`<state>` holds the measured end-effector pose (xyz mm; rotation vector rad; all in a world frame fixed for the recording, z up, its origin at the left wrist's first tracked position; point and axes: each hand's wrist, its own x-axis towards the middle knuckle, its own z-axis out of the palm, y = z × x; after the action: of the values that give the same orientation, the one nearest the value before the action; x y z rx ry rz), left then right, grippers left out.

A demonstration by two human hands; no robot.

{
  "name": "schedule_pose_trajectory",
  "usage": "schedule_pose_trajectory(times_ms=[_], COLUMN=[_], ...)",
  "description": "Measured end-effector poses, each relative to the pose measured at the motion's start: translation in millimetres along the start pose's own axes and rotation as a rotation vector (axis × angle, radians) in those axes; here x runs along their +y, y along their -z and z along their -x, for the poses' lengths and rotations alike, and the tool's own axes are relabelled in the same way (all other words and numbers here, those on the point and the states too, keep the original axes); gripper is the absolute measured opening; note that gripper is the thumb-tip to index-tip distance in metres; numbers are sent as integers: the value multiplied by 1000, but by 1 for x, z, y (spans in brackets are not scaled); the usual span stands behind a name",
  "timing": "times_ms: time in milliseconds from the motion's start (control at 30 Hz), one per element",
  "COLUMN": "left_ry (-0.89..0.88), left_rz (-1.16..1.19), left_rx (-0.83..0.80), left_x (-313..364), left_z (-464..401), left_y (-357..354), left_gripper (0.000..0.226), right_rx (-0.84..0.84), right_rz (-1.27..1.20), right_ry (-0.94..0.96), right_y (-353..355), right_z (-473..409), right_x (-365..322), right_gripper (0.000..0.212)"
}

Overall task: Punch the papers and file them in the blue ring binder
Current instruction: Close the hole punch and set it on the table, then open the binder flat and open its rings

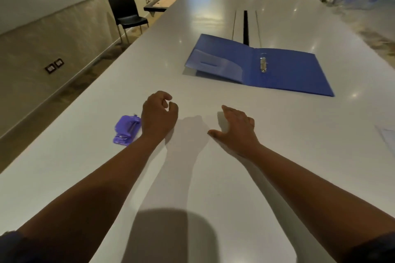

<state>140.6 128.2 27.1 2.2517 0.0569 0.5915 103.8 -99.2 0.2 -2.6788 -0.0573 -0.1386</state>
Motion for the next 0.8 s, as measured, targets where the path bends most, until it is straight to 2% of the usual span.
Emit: schedule_pose_trajectory(times_ms=[167,300,500,667,800], left_ry=[17,-89,-301,-512,-677], left_rz=[40,8,-264,-508,-788], left_rx=[-192,-321,-487,-462,-465], left_x=[51,84,119,130,126], left_z=[21,24,4,-38,-81], left_y=[-65,-109,-176,-211,-223], left_gripper=[17,18,46,45,52], right_rx=[59,82,83,130,172], right_rz=[73,116,125,177,253], right_ry=[-124,-157,-144,-97,-59], right_y=[47,76,102,116,123], right_z=[12,14,-5,-41,-72], right_x=[82,136,194,226,242], right_gripper=[83,75,62,37,28])
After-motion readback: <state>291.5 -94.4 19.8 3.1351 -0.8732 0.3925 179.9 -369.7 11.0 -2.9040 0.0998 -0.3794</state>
